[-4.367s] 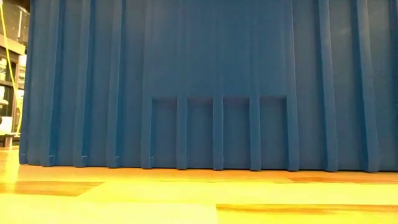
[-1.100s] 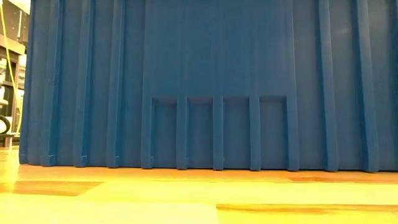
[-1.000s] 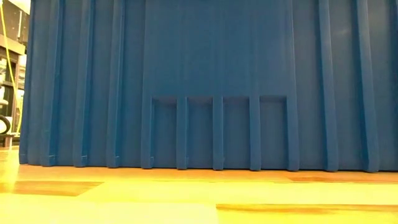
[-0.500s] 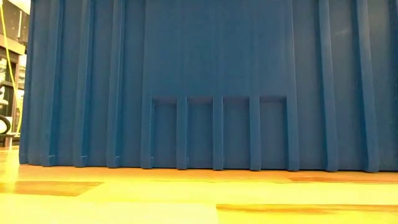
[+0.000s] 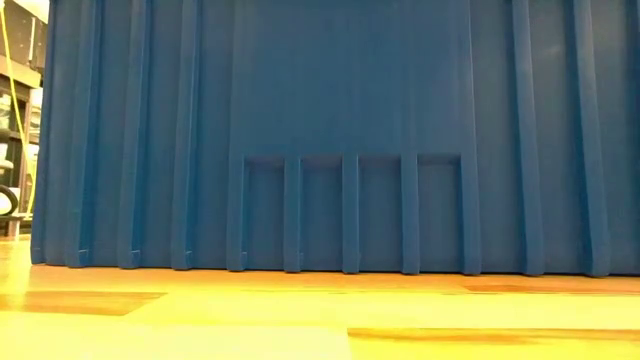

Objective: Pick and place slides into bin
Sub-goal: Put the black slide into the blue container

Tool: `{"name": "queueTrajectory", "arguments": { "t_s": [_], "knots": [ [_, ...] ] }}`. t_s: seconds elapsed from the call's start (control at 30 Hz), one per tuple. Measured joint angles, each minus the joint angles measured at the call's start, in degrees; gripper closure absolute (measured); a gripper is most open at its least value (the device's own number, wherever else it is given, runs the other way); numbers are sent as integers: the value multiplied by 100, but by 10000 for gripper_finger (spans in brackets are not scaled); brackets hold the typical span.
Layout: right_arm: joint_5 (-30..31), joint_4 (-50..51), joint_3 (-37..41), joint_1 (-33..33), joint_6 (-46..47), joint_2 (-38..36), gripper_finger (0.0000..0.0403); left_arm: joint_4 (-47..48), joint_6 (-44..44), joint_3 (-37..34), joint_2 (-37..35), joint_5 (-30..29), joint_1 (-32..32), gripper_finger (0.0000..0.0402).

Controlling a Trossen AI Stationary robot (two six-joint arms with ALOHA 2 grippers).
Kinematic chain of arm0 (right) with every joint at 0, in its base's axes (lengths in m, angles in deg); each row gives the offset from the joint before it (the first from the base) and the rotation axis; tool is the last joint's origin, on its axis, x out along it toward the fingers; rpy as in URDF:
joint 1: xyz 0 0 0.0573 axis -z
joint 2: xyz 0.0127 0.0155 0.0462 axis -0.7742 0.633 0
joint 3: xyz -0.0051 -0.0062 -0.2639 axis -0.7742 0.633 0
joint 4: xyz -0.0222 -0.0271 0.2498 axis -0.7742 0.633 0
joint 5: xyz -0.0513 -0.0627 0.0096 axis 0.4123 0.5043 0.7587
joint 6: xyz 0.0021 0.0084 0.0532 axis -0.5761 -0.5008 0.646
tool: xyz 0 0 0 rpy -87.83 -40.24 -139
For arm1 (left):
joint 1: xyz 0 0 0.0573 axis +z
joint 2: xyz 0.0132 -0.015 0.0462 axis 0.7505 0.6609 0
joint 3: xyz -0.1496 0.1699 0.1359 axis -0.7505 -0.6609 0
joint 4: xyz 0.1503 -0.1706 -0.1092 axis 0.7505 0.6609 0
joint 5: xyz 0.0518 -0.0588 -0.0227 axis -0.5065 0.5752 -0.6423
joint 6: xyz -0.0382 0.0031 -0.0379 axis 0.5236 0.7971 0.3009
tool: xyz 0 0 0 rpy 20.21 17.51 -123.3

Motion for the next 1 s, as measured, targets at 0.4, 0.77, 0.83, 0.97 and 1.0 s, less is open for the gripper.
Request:
{"name": "queueTrajectory", "arguments": {
  "t_s": [0.4, 0.77, 0.83, 0.97, 1.0],
  "knots": [
    [-559, 698, 4, 257, 1045, 678, 389, 166, -763, 22, -554, 31, 0, 328],
    [-1537, 146, 5, 790, 771, 1658, 389, 111, -464, 7, -534, 61, 0, 328],
    [-1562, 185, 6, 845, 749, 1774, 389, 115, -466, 7, -534, 59, 0, 328],
    [-1618, 153, 4, 902, 731, 1854, 389, 129, -469, 7, -534, 17, 0, 328],
    [-1612, 175, 4, 901, 731, 1872, 389, 131, -471, 7, -534, -7, 0, 328]
  ]
}}
